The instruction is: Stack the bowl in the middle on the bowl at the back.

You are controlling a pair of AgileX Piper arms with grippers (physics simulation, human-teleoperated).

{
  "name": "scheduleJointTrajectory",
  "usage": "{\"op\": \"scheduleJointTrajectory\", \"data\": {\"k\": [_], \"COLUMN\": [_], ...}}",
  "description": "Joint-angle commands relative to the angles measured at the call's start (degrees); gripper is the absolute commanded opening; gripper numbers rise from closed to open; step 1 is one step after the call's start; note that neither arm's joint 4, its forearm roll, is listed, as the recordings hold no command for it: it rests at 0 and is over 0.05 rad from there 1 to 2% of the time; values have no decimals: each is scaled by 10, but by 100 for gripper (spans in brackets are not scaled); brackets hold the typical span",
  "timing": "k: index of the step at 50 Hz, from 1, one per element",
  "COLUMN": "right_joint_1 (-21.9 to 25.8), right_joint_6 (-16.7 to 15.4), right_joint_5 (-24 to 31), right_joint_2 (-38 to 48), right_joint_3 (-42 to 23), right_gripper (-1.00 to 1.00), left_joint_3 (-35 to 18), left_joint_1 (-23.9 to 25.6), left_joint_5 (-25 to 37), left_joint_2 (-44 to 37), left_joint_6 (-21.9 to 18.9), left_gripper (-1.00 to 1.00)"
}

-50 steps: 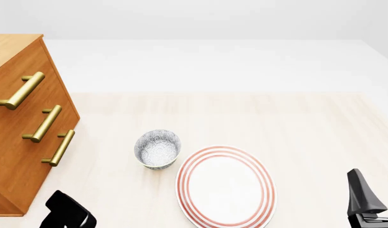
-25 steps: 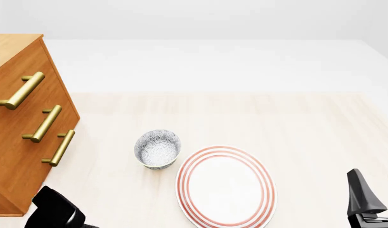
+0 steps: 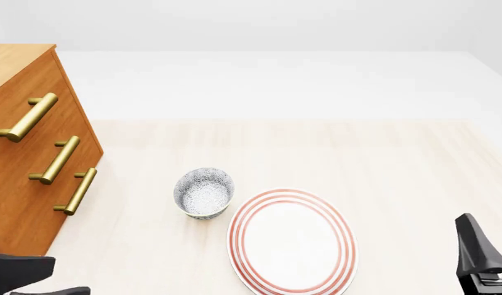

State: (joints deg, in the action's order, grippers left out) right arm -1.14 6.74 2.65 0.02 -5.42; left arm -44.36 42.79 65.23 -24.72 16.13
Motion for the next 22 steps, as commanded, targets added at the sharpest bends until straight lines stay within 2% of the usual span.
{"op": "scheduleJointTrajectory", "data": {"k": [1, 5, 8, 13, 18, 22], "right_joint_1": [29, 47, 60, 61, 59, 64], "right_joint_6": [9, -1, -6, -11, -10, -12], "right_joint_5": [87, 133, 191, 266, 307, 344], "right_joint_2": [0, 0, 0, 0, 0, 0], "right_joint_3": [-93, -141, -197, -274, -317, -350], "right_gripper": [100, 100, 100, 100, 100, 100], "left_joint_3": [-58, -57, -37, -27, -29, -13], "left_joint_1": [-104, -126, -155, -198, -219, -260], "left_joint_5": [47, 47, 47, 47, 47, 47], "left_joint_2": [80, 97, 121, 145, 165, 200], "left_joint_6": [-56, -57, -51, -45, -38, -23], "left_gripper": [100, 100, 100, 100, 100, 100]}}
